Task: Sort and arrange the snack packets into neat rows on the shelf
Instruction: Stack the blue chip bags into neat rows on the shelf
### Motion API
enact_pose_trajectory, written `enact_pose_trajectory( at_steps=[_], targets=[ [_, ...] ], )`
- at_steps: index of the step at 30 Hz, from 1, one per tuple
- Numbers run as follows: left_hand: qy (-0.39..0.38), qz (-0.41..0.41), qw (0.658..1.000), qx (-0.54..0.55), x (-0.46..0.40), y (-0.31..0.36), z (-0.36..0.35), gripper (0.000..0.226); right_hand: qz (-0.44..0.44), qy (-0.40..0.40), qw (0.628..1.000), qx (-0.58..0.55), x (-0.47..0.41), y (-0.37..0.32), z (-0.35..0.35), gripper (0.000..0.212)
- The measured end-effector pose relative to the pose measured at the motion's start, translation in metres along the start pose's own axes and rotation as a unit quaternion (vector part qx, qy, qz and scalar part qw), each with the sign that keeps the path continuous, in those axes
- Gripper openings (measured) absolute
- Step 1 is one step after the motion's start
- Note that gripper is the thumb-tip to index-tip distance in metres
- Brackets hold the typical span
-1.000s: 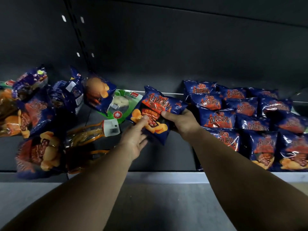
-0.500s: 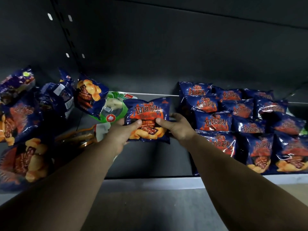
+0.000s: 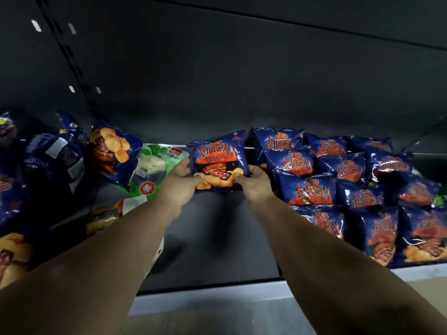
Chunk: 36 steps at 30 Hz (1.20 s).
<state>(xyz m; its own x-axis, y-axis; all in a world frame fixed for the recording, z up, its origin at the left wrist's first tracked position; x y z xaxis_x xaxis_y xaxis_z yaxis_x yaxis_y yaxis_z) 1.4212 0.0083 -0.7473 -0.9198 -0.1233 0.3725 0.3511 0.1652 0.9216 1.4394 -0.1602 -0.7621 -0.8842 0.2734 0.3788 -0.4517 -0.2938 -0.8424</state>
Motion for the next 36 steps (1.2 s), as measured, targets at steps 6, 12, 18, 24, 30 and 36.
enact_pose_trajectory(
  at_steps=[6,12,18,24,30,36],
  targets=[
    [0.02,0.056,0.998,-0.018,-0.022,-0.008,-0.01,0.054,0.013,0.066,0.996,0.062,-0.021,-0.001,-0.008,0.023],
    [0.0,0.068,0.997,-0.04,-0.023,-0.019,-0.018,0.004,0.021,0.092,0.945,0.312,-0.01,0.001,-0.001,0.048],
    [-0.014,0.044,0.999,-0.019,-0.021,-0.007,-0.025,0.036,0.034,0.068,0.965,0.251,-0.007,-0.016,0.0,0.061],
    [-0.026,0.024,0.998,0.059,-0.022,-0.003,-0.028,0.024,0.036,0.027,0.972,0.233,-0.003,-0.019,-0.007,0.064],
    [0.076,-0.048,0.995,-0.037,-0.007,0.004,-0.013,0.047,0.029,0.075,0.971,0.224,0.014,-0.01,-0.008,0.055],
    [0.287,-0.18,0.901,-0.271,0.014,0.025,0.055,0.039,0.055,0.068,0.97,0.229,0.033,-0.01,-0.032,0.043]
  ],
)
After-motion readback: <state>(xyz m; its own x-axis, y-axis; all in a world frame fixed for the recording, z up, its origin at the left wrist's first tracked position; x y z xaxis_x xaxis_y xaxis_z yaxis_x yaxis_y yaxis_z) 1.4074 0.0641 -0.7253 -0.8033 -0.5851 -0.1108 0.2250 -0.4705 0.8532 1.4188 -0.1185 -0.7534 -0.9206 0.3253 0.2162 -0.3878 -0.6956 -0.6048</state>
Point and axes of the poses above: each hand's wrist, its own x-axis away from the middle knuckle, its own z-axis out of the back of the hand, y = z × x, the point moved 3 cm from there along -x, towards the middle knuckle, and after that the axes turned 11 degrees about x, right-handed, at the moved point
